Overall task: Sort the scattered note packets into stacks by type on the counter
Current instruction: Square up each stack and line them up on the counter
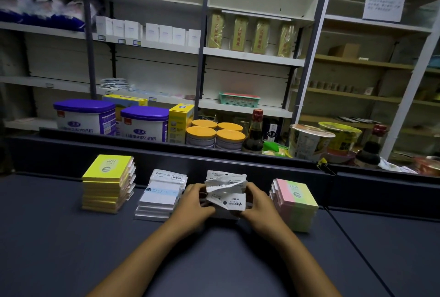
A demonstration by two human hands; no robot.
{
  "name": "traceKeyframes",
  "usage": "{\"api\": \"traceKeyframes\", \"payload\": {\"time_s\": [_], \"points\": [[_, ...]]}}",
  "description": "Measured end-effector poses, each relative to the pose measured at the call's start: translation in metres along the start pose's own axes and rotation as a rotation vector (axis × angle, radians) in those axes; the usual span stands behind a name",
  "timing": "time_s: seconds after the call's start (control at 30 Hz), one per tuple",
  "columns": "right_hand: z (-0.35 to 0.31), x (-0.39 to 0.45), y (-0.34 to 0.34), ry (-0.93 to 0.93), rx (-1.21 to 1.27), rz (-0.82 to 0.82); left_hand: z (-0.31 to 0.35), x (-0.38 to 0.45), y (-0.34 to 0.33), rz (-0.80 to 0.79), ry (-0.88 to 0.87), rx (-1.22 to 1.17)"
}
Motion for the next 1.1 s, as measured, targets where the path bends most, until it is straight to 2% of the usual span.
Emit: {"api": "traceKeyframes", "payload": {"time_s": [0.17, 0.27, 0.37, 0.5, 0.6, 1.1], "points": [[-0.002, 0.000, -0.002, -0.036, -0.030, -0.002, -0.004, 0.003, 0.000, -0.036, -0.003, -0.030], [-0.005, 0.003, 0.002, -0.027, 0.022, 0.057, -0.003, 0.007, 0.001, 0.014, -0.027, -0.125], [-0.006, 0.004, 0.005, -0.086, 0.084, 0.119, -0.002, 0.009, -0.001, 0.072, 0.029, -0.261], [-0.003, 0.001, 0.001, -0.213, -0.003, 0.097, -0.006, 0.007, -0.006, 0.140, 0.080, -0.021], [-0.004, -0.001, 0.001, -0.269, -0.044, 0.072, -0.004, 0.006, -0.008, 0.156, 0.119, -0.008], [-0.010, -0.004, 0.001, -0.283, -0.298, 0.089, 0.008, 0.004, -0.013, 0.136, 0.098, 0.229]]}}
Point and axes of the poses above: each hand's wrist, its own x-axis towards the middle knuckle, its own y-axis out of the back of the hand, z = x × y, the point moved 1 cm from there along x, towards the middle knuckle, and after that the axes turned 11 degrees about -x, right-handed, at the moved point
